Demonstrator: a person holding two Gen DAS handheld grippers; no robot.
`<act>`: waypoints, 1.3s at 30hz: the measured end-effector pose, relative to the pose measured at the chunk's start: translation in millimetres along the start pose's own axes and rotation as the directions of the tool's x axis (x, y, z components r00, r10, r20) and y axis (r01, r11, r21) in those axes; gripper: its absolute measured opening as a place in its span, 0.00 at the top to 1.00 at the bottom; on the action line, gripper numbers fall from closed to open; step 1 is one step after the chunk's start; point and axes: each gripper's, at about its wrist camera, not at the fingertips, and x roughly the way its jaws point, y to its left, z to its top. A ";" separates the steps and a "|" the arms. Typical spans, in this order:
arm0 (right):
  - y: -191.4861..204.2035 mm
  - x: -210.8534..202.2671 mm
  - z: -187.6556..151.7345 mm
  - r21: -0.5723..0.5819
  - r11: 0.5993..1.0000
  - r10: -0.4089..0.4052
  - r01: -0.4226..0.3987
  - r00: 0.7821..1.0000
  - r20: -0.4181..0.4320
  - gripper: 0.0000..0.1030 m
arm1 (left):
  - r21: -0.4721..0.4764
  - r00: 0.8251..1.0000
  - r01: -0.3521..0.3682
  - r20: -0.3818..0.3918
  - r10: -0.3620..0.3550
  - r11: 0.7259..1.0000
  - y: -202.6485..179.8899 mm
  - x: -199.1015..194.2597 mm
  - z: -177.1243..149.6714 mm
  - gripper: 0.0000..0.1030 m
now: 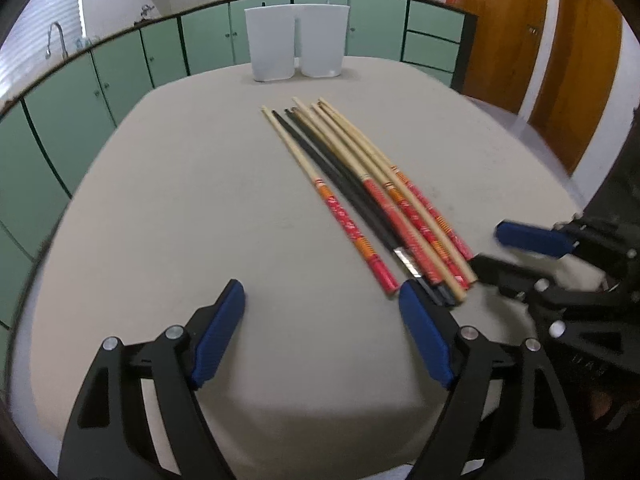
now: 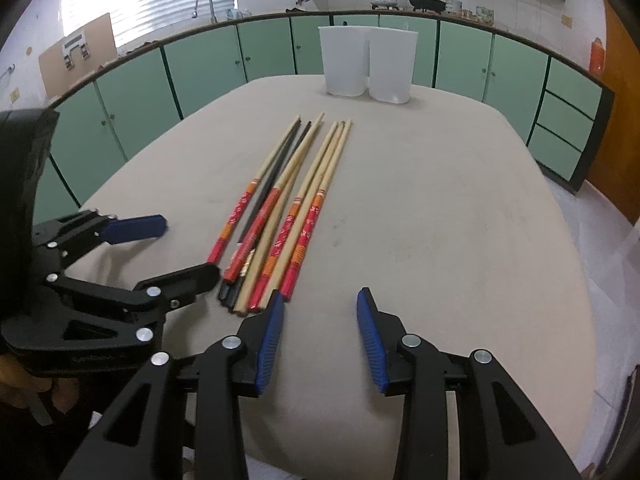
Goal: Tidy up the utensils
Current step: 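Move both open tools back over the chopstick bundle, then grasp one red chopstick with the left tool while the right tool grasps another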
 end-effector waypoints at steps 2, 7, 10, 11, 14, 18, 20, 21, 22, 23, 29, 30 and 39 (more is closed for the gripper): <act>-4.2 -0.4 -0.1 0.022 1.000 0.004 -0.004 1.000 -0.001 0.63 | -0.014 1.000 -0.003 -0.004 0.003 1.000 5.0 -1.3 -1.7 0.24; -1.8 -5.5 -3.5 0.012 1.000 0.020 -0.020 1.000 0.005 0.63 | -0.037 0.999 -0.032 -0.005 0.032 0.999 18.9 -3.5 -3.0 0.22; 4.5 -3.0 -3.0 -0.017 1.000 0.022 -0.022 1.000 0.008 0.63 | -0.040 1.000 -0.012 0.003 0.013 0.999 24.3 -6.0 -4.0 0.23; 5.1 -1.4 -1.6 -0.022 1.000 0.018 -0.018 1.000 0.011 0.63 | -0.036 1.000 -0.006 0.011 0.007 0.999 25.0 -7.4 -4.8 0.23; 4.0 5.1 4.4 -0.023 1.000 0.010 -0.010 1.000 0.018 0.64 | -0.036 1.000 0.011 0.027 -0.010 0.999 26.1 -7.8 -5.6 0.25; -12.8 6.3 6.9 0.031 0.999 -0.031 0.030 0.999 0.027 0.72 | -0.059 0.999 0.020 0.041 -0.018 0.998 29.8 -9.2 -4.4 0.39; -19.5 4.9 5.3 0.057 0.998 -0.009 0.007 0.999 0.031 0.72 | -0.049 0.998 0.044 0.046 -0.042 0.998 26.3 -8.8 -4.7 0.39; -17.3 4.1 4.4 0.040 0.999 -0.009 0.008 0.999 0.035 0.71 | -0.031 0.998 0.044 0.051 -0.042 0.999 22.5 -8.0 -5.2 0.38; -13.6 4.4 3.9 0.015 1.000 -0.008 0.007 0.999 0.039 0.71 | -0.019 0.998 0.042 0.056 -0.041 0.999 19.3 -7.0 -5.5 0.36; -11.7 4.7 3.5 0.004 1.000 -0.008 0.008 0.999 0.042 0.71 | -0.009 0.997 0.035 0.063 -0.034 0.999 16.7 -5.5 -5.9 0.34; -15.4 16.2 14.4 0.023 0.999 -0.041 0.039 0.997 0.059 0.87 | -0.023 0.994 0.024 0.109 -0.022 0.999 16.5 2.1 -1.4 0.47; -17.8 15.7 13.7 0.039 0.998 -0.047 0.045 0.997 0.059 0.93 | -0.031 0.993 0.027 0.114 -0.024 0.999 17.8 1.9 -0.8 0.61; -10.5 -14.4 -19.7 0.157 0.985 -0.083 0.072 0.994 0.065 0.94 | -0.185 0.993 0.032 0.116 -0.011 0.982 31.1 -22.8 -27.4 0.93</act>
